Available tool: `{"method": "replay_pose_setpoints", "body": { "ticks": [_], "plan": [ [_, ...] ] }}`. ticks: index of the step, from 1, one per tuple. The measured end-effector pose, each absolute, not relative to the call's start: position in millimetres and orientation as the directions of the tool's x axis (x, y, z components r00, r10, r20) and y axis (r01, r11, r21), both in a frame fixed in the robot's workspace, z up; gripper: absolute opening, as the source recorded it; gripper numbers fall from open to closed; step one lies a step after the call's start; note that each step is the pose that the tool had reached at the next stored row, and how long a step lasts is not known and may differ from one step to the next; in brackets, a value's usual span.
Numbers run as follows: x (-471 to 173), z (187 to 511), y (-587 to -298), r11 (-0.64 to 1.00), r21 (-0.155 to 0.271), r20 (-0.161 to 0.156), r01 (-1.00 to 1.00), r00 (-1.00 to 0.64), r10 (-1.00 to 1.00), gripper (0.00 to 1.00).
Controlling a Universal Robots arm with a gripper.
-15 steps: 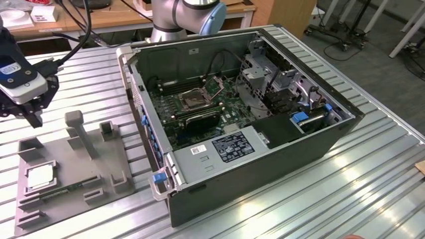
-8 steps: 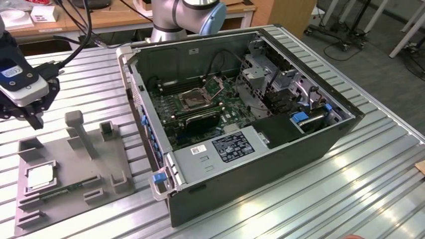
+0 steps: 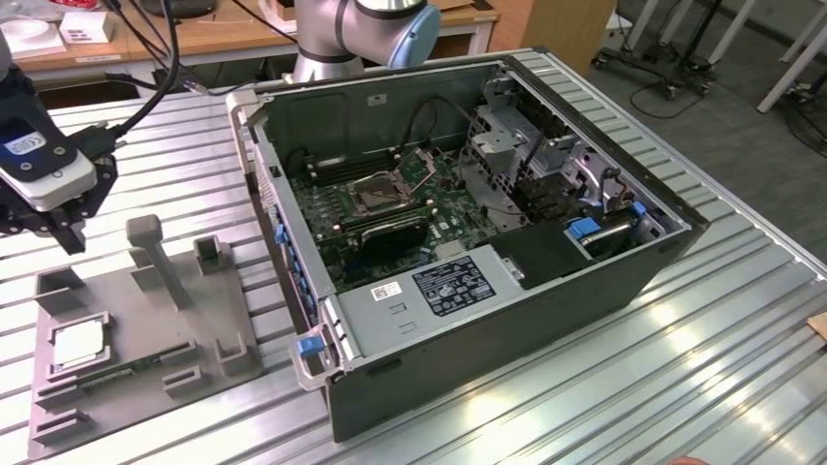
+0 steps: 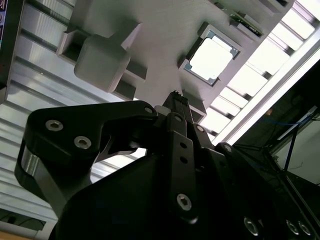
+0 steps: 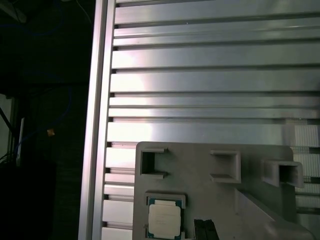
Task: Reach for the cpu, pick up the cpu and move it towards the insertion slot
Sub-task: 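Reach for the cpu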
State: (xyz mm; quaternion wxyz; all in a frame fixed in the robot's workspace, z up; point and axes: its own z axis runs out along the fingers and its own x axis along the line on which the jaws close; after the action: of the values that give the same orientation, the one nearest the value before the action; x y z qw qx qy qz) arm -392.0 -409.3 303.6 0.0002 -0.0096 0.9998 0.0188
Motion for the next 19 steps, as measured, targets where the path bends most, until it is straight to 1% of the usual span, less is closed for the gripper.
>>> {"method": "replay_pose_setpoints", "body": {
  "ticks": [19],
  "plan": [
    [-392.8, 293.7, -409.5, 0.999, 0.037, -0.001, -0.019, -1.000, -0.019, 0.10]
  ]
}}
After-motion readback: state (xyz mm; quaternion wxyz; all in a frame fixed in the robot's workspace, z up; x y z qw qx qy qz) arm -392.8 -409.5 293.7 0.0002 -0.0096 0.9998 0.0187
